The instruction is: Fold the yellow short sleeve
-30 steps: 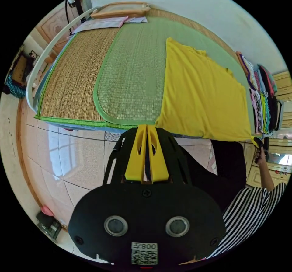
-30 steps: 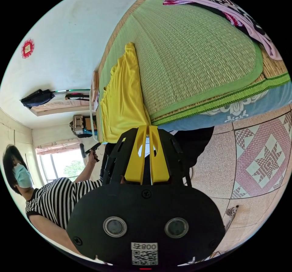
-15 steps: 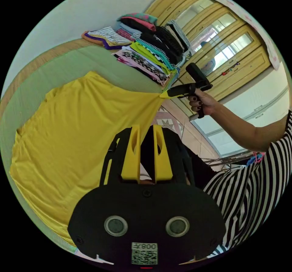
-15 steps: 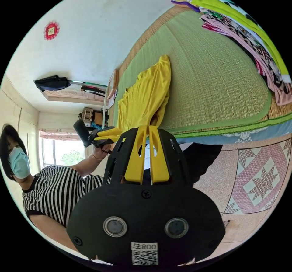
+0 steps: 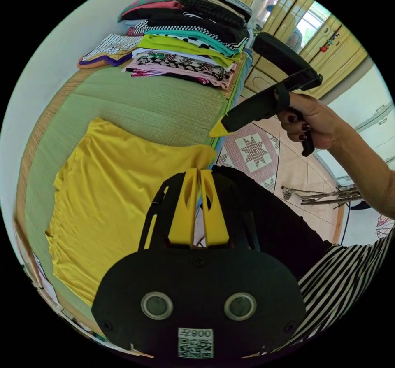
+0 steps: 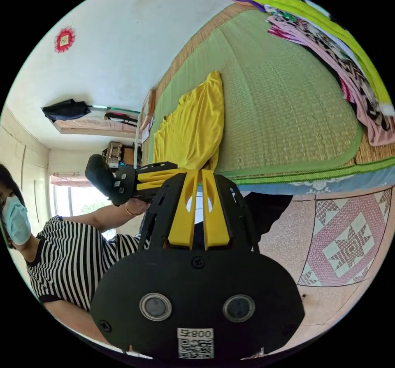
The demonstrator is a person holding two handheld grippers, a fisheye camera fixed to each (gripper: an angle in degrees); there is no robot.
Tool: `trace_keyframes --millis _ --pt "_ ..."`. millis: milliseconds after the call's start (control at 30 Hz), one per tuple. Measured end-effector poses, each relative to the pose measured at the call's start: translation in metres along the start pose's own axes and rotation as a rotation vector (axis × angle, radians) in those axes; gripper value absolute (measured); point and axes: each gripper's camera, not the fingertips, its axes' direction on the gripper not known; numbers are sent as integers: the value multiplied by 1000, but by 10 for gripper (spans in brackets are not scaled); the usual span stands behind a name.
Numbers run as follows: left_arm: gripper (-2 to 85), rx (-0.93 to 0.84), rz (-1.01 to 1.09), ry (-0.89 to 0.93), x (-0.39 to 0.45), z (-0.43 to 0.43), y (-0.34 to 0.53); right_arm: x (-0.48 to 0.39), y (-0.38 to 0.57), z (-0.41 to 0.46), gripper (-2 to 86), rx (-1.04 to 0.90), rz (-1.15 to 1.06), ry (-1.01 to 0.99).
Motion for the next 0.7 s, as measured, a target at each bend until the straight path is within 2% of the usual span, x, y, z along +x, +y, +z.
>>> trace_keyframes --millis 100,400,700 --pt "13 -14 -28 34 2 -18 -5 18 -17 2 62 29 40 -41" --pt "11 -13 -43 73 12 -87 -30 16 -130 57 107 -19 18 40" --pt "10 10 -83 158 6 -138 -45 12 -205 79 100 -25 2 25"
